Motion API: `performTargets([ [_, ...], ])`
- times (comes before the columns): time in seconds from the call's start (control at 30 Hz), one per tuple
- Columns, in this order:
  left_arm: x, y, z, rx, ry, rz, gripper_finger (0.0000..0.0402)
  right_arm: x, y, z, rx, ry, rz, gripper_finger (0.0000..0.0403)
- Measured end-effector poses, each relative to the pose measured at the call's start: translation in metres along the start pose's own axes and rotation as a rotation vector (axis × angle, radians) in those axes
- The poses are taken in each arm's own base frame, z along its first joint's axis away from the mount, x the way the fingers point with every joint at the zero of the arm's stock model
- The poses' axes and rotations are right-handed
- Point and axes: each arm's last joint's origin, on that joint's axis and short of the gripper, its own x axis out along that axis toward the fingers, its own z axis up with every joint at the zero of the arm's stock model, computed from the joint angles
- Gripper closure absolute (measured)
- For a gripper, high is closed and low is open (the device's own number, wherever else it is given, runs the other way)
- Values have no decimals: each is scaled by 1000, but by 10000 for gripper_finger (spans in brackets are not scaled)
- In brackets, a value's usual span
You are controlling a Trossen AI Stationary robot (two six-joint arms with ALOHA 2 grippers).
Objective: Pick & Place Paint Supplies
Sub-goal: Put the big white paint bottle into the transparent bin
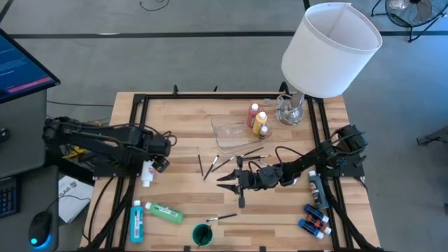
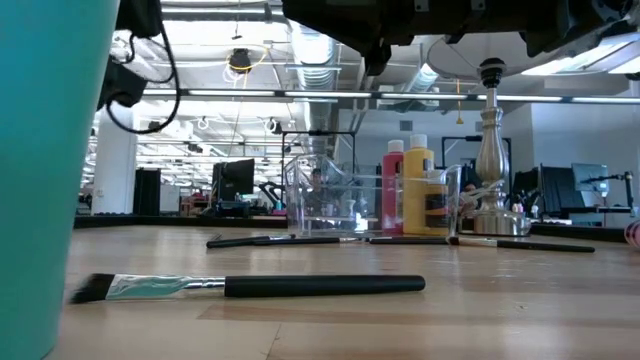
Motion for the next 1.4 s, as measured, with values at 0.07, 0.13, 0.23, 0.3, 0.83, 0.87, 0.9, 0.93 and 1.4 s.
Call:
performTargets([
  [0.07, 3, 3, -2, -22, 35, 49, 174, 0, 0, 0, 0, 0, 0, 334],
  [0.13, 5, 0, 0, -33, 36, 51, 174, 0, 0, 0, 0, 0, 0, 334],
  [0.23, 11, -3, 1, -35, 69, 98, 176, 0, 0, 0, 0, 0, 0, 334],
  [0.3, 17, -7, 4, -32, 89, 126, 176, 0, 1, 0, 1, -3, 2, 334],
  [0.83, 84, -29, 13, 7, 388, 473, 174, 0, 1, 0, 3, -4, 3, 334],
  [0.87, 86, -30, 13, 9, 399, 478, 174, 0, 1, 0, 3, -4, 3, 334],
  [0.9, 87, -30, 13, 14, 408, 481, 173, 0, 1, 0, 5, -3, 3, 334],
  [0.93, 87, -30, 13, 23, 413, 479, 173, 0, 1, 0, 9, -2, 3, 334],
  [1.4, 70, -50, 29, 164, 121, 66, 210, 0, 1, 0, 25, 1, 3, 334],
])
